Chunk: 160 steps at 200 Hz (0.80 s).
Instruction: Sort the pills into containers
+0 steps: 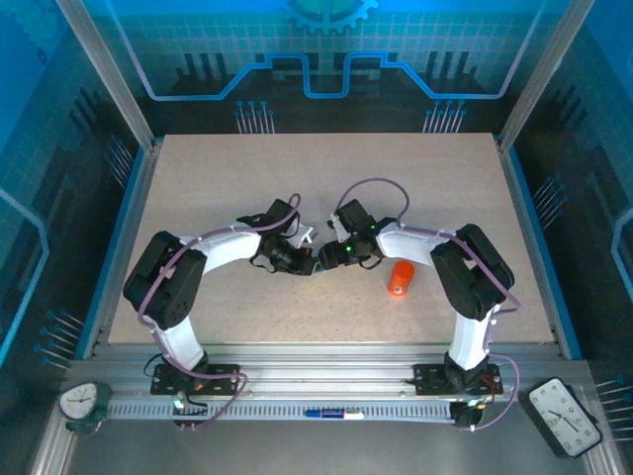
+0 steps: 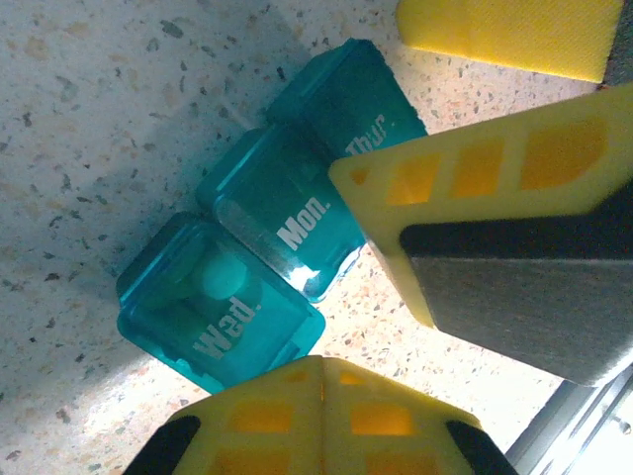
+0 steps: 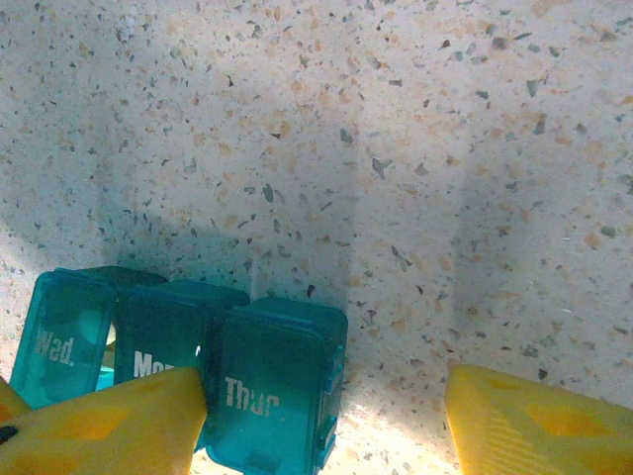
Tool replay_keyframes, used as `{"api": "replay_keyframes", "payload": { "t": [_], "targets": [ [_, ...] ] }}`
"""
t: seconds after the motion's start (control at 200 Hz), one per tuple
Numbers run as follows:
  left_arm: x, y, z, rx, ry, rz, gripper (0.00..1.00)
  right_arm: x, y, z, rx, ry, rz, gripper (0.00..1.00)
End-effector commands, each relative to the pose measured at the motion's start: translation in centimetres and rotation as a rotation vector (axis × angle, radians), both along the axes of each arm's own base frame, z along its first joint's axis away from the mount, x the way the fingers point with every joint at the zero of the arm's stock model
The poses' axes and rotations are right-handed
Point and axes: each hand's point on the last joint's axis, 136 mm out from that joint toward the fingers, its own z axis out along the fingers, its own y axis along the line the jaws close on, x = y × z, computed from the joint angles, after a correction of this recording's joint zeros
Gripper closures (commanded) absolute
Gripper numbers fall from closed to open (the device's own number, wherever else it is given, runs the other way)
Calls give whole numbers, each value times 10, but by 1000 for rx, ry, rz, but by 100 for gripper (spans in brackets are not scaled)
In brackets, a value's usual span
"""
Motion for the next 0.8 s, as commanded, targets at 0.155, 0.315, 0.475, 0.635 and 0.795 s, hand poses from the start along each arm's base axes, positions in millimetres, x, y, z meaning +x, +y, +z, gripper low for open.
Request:
{"api": "replay_keyframes", "payload": {
  "t": [0.155, 0.315, 0.475, 0.635, 0.795],
  "targets": [
    [-5, 5, -20, 43, 37, 25, 93, -23, -31, -44, -140, 119, -29, 33],
    [-5, 8, -27, 68, 40, 34, 93, -23, -30, -45, -137, 123, -30, 34],
    [-6, 12, -38, 93, 52, 40, 94, -24, -30, -45, -137, 125, -28, 34],
    [-10, 15, -51, 111, 75, 42, 94, -24, -30, -47, -138, 129, -26, 34],
    [-9, 12, -48, 94, 70, 40, 94, -24, -30, -46, -138, 129, -25, 34]
  ]
}}
